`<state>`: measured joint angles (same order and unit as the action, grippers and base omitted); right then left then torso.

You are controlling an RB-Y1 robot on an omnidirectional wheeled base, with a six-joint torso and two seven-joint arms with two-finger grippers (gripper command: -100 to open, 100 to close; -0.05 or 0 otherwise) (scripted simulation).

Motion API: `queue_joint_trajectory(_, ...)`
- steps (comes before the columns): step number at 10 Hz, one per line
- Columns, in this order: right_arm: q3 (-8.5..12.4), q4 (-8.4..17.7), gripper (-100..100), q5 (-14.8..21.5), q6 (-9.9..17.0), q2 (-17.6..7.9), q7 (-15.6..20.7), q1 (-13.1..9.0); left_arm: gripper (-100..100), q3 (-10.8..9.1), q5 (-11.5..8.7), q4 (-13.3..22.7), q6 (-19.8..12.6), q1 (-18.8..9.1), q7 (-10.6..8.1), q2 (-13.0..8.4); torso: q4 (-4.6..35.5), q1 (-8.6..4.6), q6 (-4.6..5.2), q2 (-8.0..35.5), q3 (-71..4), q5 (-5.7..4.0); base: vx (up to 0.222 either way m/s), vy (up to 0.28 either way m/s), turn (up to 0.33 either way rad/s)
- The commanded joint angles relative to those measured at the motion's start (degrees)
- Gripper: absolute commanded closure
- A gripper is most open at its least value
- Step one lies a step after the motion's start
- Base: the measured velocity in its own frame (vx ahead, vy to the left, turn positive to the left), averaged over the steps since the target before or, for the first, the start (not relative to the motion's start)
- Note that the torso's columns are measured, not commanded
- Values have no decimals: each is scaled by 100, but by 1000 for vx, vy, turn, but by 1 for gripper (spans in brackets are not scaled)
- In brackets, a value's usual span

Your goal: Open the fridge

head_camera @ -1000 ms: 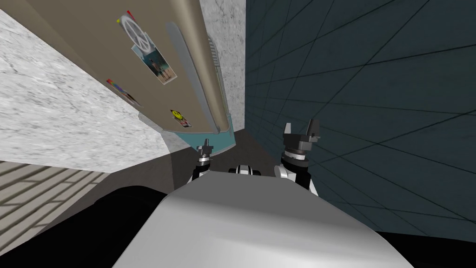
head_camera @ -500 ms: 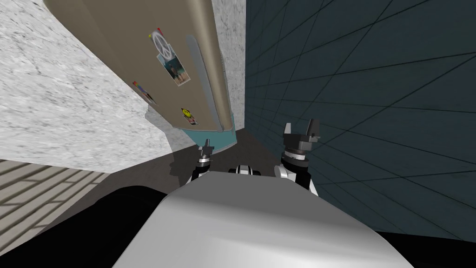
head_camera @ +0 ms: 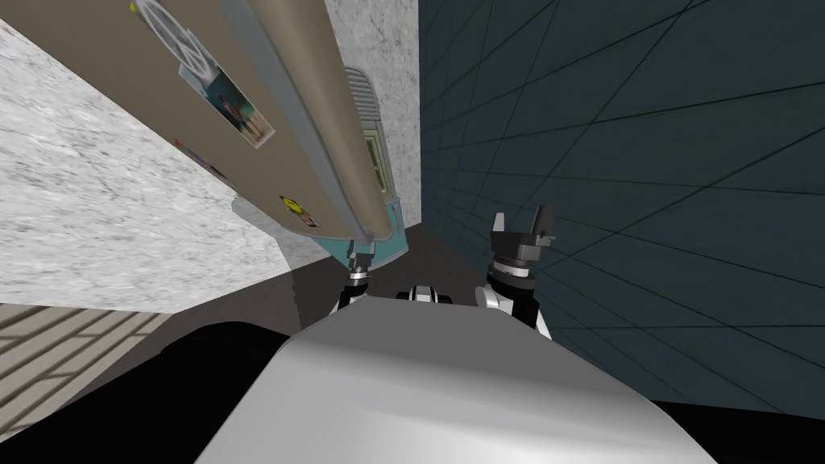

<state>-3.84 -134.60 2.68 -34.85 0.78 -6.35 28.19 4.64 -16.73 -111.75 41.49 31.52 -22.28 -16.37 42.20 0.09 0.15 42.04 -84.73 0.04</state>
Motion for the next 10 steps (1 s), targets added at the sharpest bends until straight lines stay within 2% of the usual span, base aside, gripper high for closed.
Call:
queue_joint_trajectory(1,0,0,0,0,0,0,0,-1,-100,-35,-35,-160,-107,59,-4,-38,10,9,-11,37,20,1,53,-16,26)
queue_joint_trajectory(4,0,0,0,0,0,0,0,-1,-100,-110,-106,-500,-310,194,-24,-127,10,-11,-15,30,19,-4,72,-16,22)
queue_joint_trajectory(5,0,0,0,0,0,0,0,-1,-100,-92,-90,-427,-255,171,-20,-108,8,-11,-15,25,16,-5,30,-6,4)
queue_joint_trajectory(6,0,0,0,0,0,0,0,-2,100,-60,-58,-273,-175,104,-11,-68,10,-7,-14,32,20,-3,-42,7,-34)
queue_joint_trajectory(8,0,1,0,0,1,0,0,-3,100,-9,-11,-46,-40,13,3,-9,17,-2,-15,53,34,-2,-87,23,-25)
queue_joint_trajectory(9,1,1,0,0,1,0,0,-3,100,-25,-26,-137,-104,43,2,-23,14,-3,-15,44,29,-2,-44,14,-6)
queue_joint_trajectory(10,1,1,0,0,1,0,0,-3,-100,-35,-83,-260,-254,97,-27,-44,8,-10,-15,18,13,-4,51,-13,-15)
